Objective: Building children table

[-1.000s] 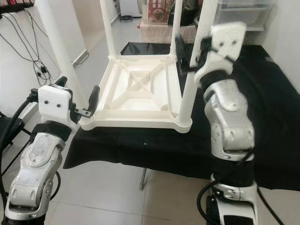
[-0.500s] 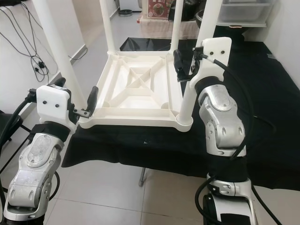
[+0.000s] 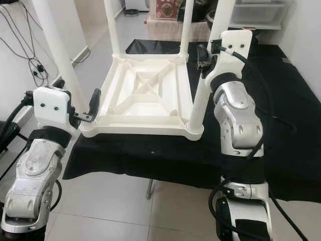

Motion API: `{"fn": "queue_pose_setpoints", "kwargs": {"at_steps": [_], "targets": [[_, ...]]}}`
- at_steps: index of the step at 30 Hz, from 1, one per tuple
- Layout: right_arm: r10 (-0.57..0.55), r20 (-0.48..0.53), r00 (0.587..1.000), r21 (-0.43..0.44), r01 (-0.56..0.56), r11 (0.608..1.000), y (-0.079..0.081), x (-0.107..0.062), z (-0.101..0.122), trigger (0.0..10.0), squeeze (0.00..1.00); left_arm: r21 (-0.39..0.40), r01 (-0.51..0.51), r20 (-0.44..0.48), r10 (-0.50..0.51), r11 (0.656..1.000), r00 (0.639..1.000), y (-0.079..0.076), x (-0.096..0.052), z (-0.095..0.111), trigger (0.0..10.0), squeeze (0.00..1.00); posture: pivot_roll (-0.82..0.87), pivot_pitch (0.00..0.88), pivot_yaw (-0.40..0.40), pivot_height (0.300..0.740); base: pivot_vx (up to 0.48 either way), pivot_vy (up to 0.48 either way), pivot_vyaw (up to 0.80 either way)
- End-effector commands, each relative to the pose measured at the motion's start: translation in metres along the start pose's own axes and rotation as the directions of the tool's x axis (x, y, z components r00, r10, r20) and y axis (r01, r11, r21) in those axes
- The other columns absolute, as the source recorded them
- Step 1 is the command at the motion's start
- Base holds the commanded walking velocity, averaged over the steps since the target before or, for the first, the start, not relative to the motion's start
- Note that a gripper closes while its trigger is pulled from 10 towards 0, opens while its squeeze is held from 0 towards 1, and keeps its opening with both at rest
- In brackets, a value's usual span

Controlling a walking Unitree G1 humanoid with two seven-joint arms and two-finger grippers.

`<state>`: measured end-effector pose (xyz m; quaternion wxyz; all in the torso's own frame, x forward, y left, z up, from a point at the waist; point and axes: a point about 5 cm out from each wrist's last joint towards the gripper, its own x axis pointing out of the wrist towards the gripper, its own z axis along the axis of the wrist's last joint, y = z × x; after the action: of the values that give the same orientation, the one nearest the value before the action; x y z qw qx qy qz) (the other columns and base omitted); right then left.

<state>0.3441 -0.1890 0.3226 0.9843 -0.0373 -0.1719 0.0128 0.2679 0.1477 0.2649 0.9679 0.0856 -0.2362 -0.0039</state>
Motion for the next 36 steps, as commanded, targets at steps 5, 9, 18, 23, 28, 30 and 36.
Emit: {"fn": "queue_pose_setpoints", "kwargs": {"at_steps": [5,9,18,23,28,30,36], "targets": [[0.008,-0.058,0.998,-0.013,-0.009,1.0,0.0,-0.001,-0.009,0.0,0.0,-0.028,-0.055,0.026,0.056,0.998,0.998,0.013,-0.002,0.013,10.0,1.0,0.01,0.109,-0.018,0.74,0.0,0.0,0.0],[0.008,-0.066,0.998,-0.01,-0.008,1.0,0.001,-0.002,-0.012,0.0,0.0,-0.009,-0.099,0.067,0.1,0.995,0.993,0.018,-0.005,0.024,10.0,1.0,0.01,0.111,-0.018,0.74,0.0,0.0,0.0],[0.019,-0.071,0.997,-0.001,-0.019,1.0,0.004,-0.002,-0.013,2.8,0.0,-0.042,-0.188,0.063,0.19,0.981,0.98,0.049,0.012,0.029,10.0,0.0,0.01,0.111,-0.021,0.74,0.0,0.0,0.0],[0.023,-0.071,0.997,0.0,-0.023,1.0,0.005,-0.002,-0.012,10.0,0.0,-0.084,-0.134,0.016,0.135,0.987,0.991,0.048,0.016,0.019,10.0,0.0,0.01,0.11,-0.022,0.74,0.0,0.0,0.0],[0.026,-0.072,0.997,0.009,-0.026,1.0,0.006,-0.003,-0.012,10.0,0.0,-0.157,-0.07,-0.044,0.063,0.985,0.997,0.051,0.029,-0.003,10.0,0.0,-0.01,0.108,-0.019,0.74,0.0,0.0,0.0],[0.025,-0.072,0.997,0.009,-0.025,1.0,0.006,-0.004,-0.012,10.0,0.0,-0.162,-0.066,-0.051,0.059,0.985,0.997,0.053,0.031,-0.006,10.0,0.0,-0.01,0.107,-0.019,0.74,0.0,0.0,0.0],[0.02,-0.073,0.997,0.009,-0.019,1.0,0.004,-0.005,-0.011,10.0,0.0,-0.118,-0.114,-0.076,0.105,0.987,0.992,0.069,0.038,-0.021,10.0,0.0,-0.01,0.109,-0.02,0.74,0.0,0.0,0.0]]}}
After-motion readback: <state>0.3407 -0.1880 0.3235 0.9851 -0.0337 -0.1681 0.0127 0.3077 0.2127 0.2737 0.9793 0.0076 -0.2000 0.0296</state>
